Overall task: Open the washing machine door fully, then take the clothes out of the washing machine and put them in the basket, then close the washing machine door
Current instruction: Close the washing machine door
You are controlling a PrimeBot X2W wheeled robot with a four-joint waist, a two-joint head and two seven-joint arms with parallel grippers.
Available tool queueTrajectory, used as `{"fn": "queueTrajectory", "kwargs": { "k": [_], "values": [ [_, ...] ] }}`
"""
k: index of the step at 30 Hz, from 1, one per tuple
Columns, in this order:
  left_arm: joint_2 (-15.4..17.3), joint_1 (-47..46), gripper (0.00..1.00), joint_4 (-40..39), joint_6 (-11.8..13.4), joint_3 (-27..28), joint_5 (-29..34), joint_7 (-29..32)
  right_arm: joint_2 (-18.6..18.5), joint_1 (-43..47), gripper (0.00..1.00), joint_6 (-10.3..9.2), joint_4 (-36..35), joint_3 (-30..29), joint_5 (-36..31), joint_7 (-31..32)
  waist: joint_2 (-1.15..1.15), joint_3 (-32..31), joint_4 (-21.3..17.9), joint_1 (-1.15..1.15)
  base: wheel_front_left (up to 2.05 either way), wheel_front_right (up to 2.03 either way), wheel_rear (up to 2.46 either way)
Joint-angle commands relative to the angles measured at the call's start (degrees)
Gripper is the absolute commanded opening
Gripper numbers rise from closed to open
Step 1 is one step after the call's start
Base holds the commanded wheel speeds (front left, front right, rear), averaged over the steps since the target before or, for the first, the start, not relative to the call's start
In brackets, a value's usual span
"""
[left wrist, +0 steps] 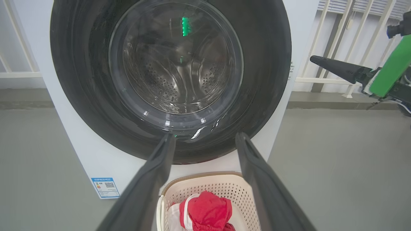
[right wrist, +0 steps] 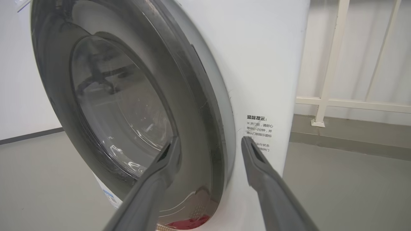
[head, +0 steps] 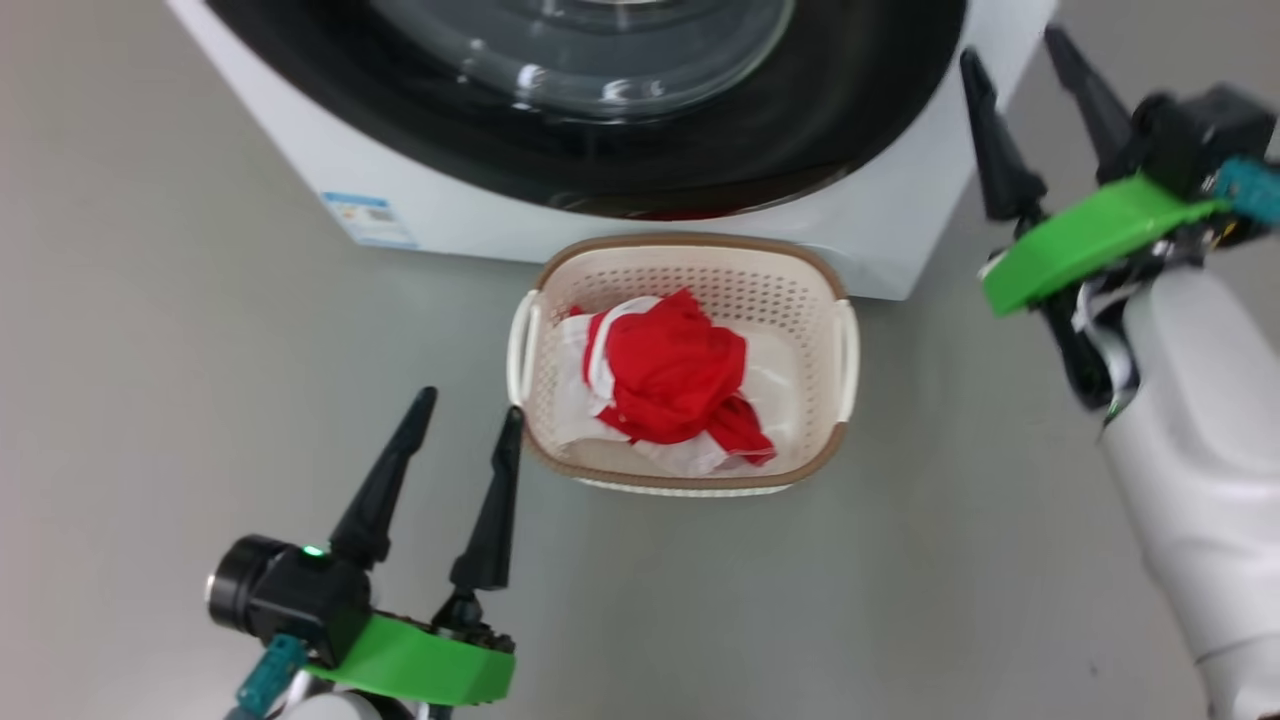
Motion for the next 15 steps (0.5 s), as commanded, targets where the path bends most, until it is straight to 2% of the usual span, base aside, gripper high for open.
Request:
{"fn": "queueTrajectory", "kwargs": {
  "k": [1,7,15],
  "values": [
    [0.6,-1.1,1.0,-1.2,-0.5,2.7,0.6,-0.4,1.9,2.8,1.0,-0.06,-2.8,-0.9,-1.6,-0.4,0.0,-1.9,-3.5,0.0,0.0,0.0,0.0],
    [0.6,-0.5,1.0,-0.5,-0.9,4.9,-0.1,-0.4,5.4,11.4,1.0,-0.06,-7.8,-5.5,-6.4,-0.4,0.0,-4.4,-8.1,0.0,0.0,0.0,0.0],
    [0.6,1.7,1.0,1.5,-1.0,8.4,0.6,-0.4,7.3,21.4,1.0,-0.06,-15.1,-6.4,-9.3,-0.4,0.0,-8.3,-12.8,0.0,0.0,0.0,0.0]
  ]
}}
